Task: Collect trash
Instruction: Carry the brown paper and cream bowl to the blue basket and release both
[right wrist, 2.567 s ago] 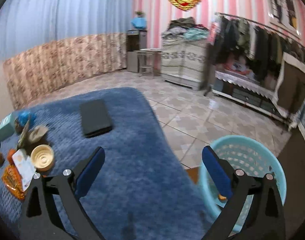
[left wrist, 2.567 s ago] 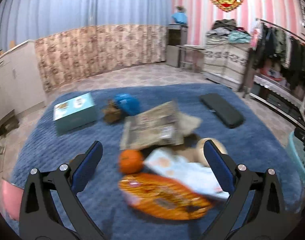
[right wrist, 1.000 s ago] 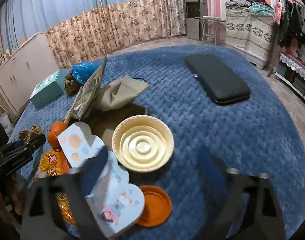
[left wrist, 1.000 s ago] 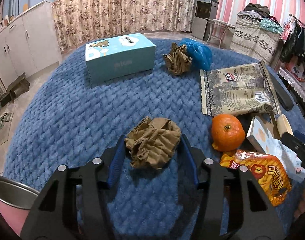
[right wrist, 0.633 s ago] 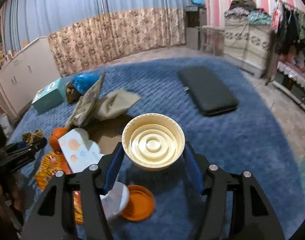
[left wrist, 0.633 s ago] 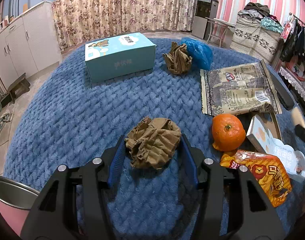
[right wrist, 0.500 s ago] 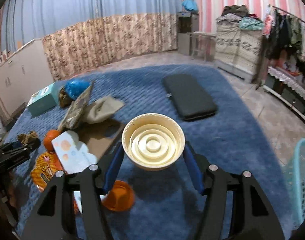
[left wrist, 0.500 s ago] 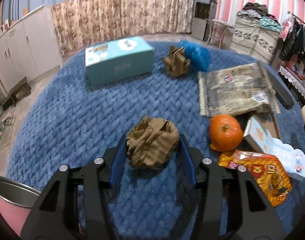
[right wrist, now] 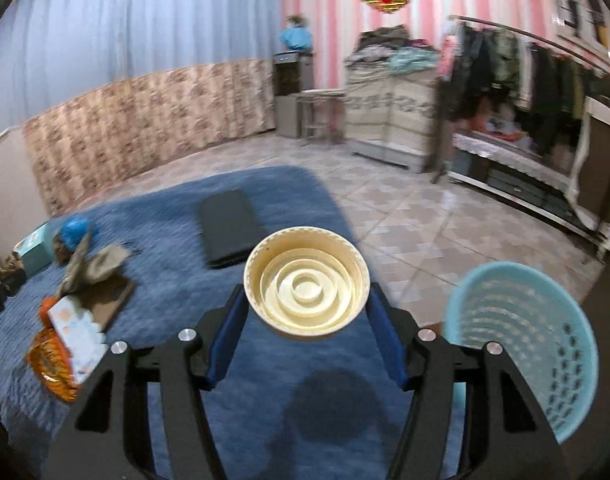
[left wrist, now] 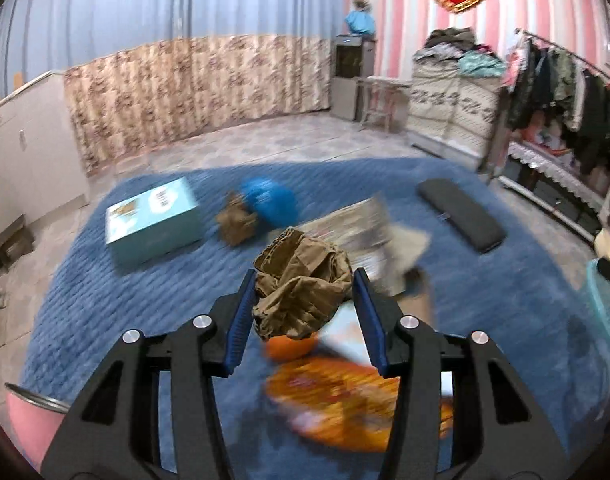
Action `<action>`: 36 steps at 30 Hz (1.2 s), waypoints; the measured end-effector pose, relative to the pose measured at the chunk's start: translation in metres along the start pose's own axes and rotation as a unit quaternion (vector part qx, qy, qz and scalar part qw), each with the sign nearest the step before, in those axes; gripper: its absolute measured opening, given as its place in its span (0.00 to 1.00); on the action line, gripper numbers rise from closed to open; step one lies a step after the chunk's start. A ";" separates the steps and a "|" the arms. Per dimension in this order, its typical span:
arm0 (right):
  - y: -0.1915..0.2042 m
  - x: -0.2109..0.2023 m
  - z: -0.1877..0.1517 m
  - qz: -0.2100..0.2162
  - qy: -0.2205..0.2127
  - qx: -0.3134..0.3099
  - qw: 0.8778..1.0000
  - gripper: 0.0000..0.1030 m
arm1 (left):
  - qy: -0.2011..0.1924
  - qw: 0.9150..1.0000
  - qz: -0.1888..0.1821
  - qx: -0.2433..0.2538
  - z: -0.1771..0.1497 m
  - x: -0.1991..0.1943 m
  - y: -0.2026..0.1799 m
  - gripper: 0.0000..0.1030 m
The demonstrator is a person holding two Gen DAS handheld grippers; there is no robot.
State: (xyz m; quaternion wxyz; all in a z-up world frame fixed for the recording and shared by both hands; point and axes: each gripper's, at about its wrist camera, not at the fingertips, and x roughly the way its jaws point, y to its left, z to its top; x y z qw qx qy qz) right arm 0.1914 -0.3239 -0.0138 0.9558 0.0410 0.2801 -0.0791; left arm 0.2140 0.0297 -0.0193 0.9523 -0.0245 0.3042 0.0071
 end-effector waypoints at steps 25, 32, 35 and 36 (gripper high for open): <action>-0.192 -0.041 -0.006 -0.162 -0.014 0.099 0.982 0.58 | -0.039 0.971 -0.212 0.102 0.031 -0.046 -0.297 0.45; -0.221 -0.040 -0.017 -0.171 -0.002 0.138 0.975 0.58 | -0.035 0.953 -0.249 0.170 0.002 -0.054 -0.367 0.45; -0.227 -0.035 -0.021 -0.179 0.006 0.142 0.974 0.58 | -0.022 0.945 -0.263 0.195 -0.013 -0.043 -0.391 0.45; -0.229 -0.032 -0.022 -0.178 0.009 0.144 0.973 0.58 | -0.014 0.943 -0.268 0.198 -0.018 -0.039 -0.398 0.45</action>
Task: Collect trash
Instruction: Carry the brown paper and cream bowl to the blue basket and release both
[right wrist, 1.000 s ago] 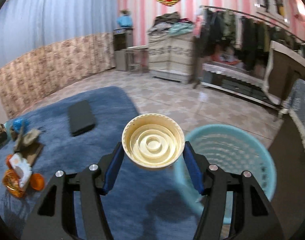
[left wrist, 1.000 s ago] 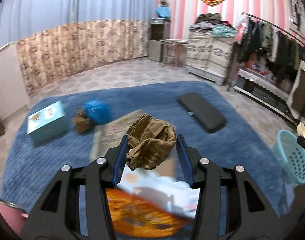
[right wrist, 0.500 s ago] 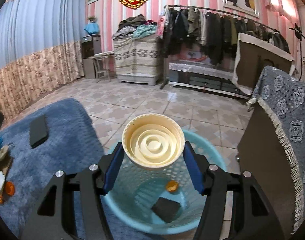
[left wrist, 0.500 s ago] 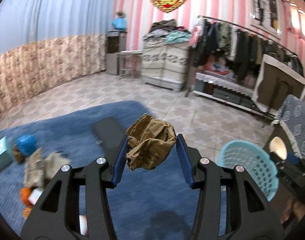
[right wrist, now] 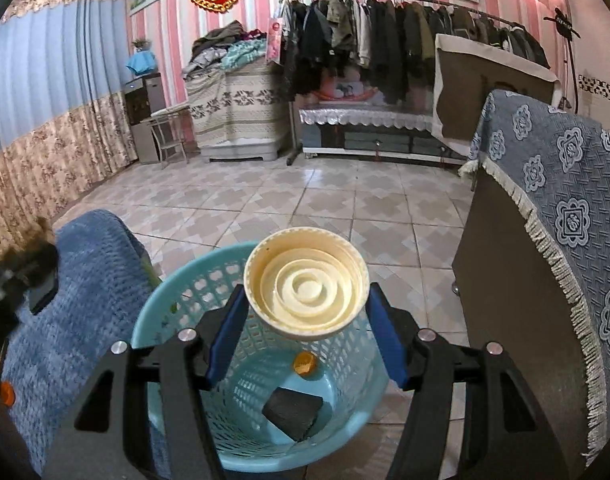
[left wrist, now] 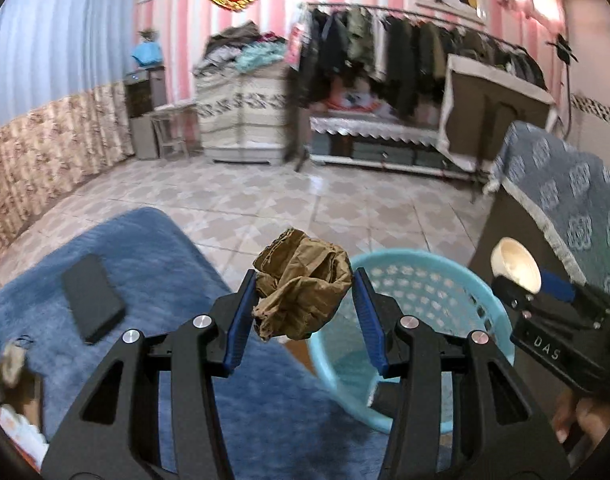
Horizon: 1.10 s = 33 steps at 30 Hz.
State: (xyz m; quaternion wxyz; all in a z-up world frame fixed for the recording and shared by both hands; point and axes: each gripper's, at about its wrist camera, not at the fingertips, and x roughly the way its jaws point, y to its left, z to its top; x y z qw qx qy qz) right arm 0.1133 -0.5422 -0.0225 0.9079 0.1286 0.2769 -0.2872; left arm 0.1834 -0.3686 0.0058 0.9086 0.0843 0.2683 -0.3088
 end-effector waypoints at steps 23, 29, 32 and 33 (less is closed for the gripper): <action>-0.017 0.024 -0.008 -0.032 0.040 0.017 0.999 0.58 | 0.038 0.999 -0.020 0.033 -0.001 0.075 -0.019 0.83; -0.002 0.031 -0.010 -0.023 0.047 0.010 0.999 0.58 | 0.028 0.999 0.024 0.005 0.000 0.061 0.016 0.91; 0.007 0.036 -0.012 -0.017 0.053 0.006 0.998 0.58 | 0.022 0.999 0.034 -0.014 0.002 0.053 0.032 0.93; 0.010 0.037 -0.013 -0.016 0.055 0.005 0.998 0.58 | 0.019 0.999 0.038 -0.021 0.002 0.050 0.036 0.93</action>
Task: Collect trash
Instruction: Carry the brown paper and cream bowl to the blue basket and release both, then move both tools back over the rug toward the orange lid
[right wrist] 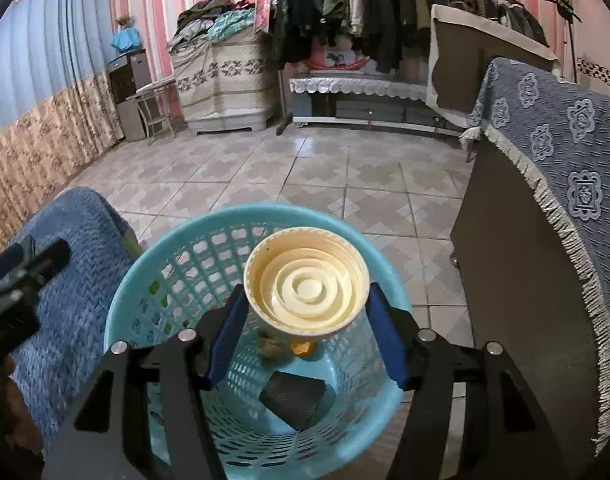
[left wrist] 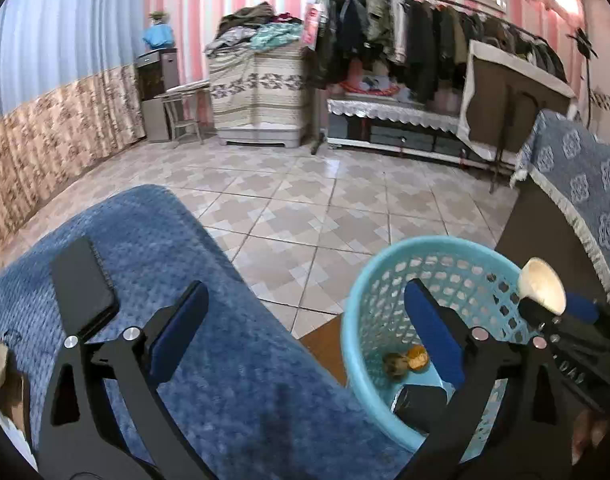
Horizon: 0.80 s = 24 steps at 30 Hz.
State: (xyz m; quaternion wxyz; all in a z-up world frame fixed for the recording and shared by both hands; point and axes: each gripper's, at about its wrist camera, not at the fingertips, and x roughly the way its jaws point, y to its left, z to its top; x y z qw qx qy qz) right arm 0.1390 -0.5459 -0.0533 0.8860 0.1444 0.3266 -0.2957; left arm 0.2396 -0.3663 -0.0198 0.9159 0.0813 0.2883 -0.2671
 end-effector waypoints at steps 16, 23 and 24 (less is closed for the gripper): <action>0.019 -0.002 -0.001 -0.009 -0.007 0.004 1.000 0.83 | -0.014 0.999 0.040 -0.033 0.004 -0.013 0.032 0.94; 0.023 -0.005 0.002 -0.001 -0.014 0.004 1.000 0.83 | -0.018 0.998 0.049 -0.028 0.007 -0.022 0.034 0.94; 0.025 -0.006 0.002 0.001 -0.015 0.002 1.000 0.83 | -0.018 0.998 0.049 -0.027 0.007 -0.024 0.035 0.94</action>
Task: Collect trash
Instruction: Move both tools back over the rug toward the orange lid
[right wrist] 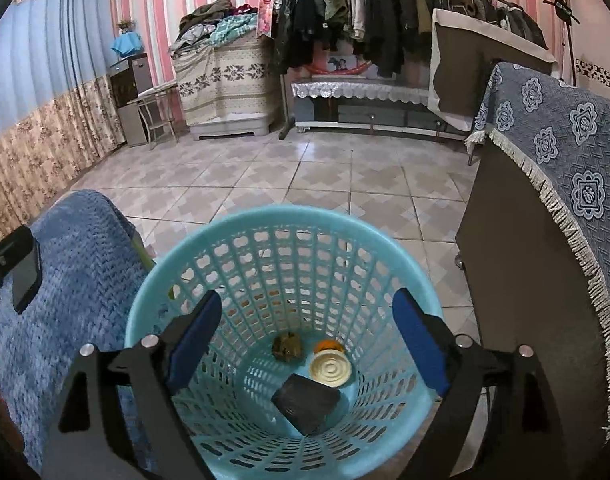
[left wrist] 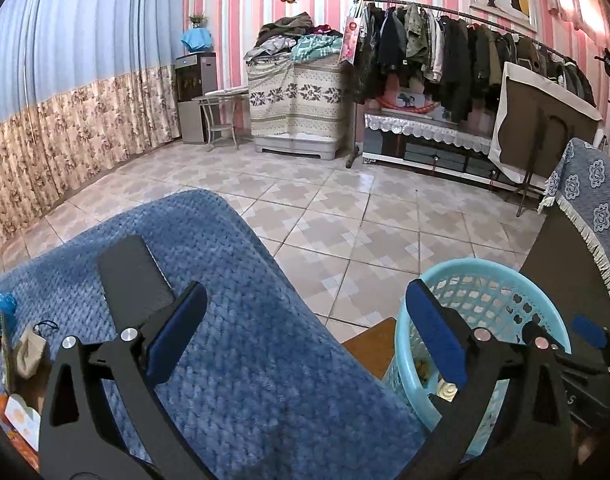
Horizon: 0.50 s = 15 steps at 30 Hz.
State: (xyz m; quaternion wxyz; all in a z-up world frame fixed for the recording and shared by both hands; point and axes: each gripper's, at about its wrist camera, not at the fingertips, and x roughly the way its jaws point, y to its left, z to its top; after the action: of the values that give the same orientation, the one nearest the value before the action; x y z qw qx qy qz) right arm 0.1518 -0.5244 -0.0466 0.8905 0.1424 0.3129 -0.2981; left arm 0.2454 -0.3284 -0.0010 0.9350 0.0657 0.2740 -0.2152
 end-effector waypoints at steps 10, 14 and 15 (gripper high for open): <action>0.038 -0.016 -0.002 0.038 -0.014 -0.021 0.999 0.85 | -0.014 0.999 0.036 -0.026 0.016 -0.034 0.036 0.95; 0.066 -0.024 -0.008 0.057 -0.018 -0.052 0.997 0.85 | -0.024 0.997 0.056 -0.041 0.019 -0.056 0.061 0.95; 0.078 -0.028 -0.010 0.062 -0.023 -0.067 0.996 0.85 | -0.026 0.997 0.061 -0.048 0.017 -0.063 0.072 0.95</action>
State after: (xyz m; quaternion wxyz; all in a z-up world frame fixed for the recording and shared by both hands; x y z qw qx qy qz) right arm 0.1779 -0.4470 -0.0307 0.9219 0.0944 0.3018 -0.2239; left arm 0.2378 -0.2452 0.0478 0.9553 0.0316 0.2552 -0.1461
